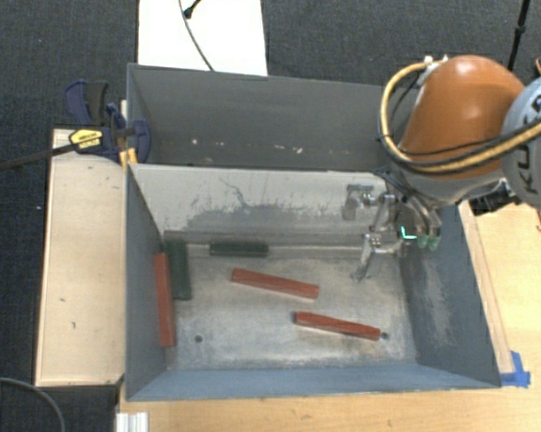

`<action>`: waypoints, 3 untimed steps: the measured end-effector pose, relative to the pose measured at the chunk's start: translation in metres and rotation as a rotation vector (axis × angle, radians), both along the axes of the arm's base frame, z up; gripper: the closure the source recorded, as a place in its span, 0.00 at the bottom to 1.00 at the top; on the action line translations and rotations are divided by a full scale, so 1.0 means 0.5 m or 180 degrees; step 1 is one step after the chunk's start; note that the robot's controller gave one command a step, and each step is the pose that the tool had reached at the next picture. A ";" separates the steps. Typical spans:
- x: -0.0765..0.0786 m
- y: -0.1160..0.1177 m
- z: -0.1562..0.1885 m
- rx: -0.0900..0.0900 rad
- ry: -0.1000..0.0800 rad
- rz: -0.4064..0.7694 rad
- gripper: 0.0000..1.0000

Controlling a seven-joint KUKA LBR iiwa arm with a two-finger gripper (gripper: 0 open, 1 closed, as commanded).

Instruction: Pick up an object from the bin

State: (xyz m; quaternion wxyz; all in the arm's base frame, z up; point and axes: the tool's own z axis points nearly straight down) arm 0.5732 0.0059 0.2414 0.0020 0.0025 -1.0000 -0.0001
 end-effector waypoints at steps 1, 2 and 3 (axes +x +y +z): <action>-0.014 -0.058 -0.342 0.0000 -0.0002 0.0085 0.00; 0.018 0.055 -0.339 0.0004 -0.0029 0.0312 0.00; 0.016 0.050 -0.341 0.0003 -0.0021 0.0295 1.00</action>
Offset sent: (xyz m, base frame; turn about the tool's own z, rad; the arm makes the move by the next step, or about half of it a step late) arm -0.0056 -0.0286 -0.1676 -0.0296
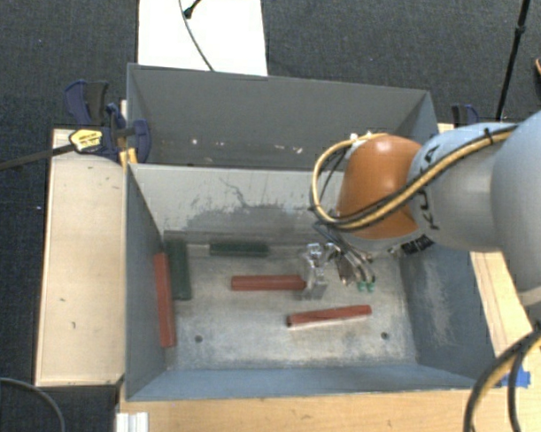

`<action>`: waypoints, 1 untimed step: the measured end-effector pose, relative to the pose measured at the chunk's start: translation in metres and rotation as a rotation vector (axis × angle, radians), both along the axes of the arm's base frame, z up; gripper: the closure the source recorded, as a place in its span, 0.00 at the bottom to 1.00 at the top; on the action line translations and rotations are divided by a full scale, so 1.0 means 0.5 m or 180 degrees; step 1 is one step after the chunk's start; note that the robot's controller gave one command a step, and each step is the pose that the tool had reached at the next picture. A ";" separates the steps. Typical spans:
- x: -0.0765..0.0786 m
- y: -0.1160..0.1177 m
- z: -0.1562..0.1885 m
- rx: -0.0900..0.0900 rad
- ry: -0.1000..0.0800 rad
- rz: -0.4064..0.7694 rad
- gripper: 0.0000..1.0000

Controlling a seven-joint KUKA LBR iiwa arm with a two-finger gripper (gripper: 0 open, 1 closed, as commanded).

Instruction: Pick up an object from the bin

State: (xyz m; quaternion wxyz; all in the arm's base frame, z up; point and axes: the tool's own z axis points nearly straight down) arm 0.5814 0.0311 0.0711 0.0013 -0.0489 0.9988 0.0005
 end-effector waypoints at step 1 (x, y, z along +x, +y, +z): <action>0.009 -0.056 0.279 -0.0002 -0.0028 -0.0188 1.00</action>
Offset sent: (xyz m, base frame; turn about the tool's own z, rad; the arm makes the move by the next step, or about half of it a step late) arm 0.0022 -0.0275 0.1335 0.0590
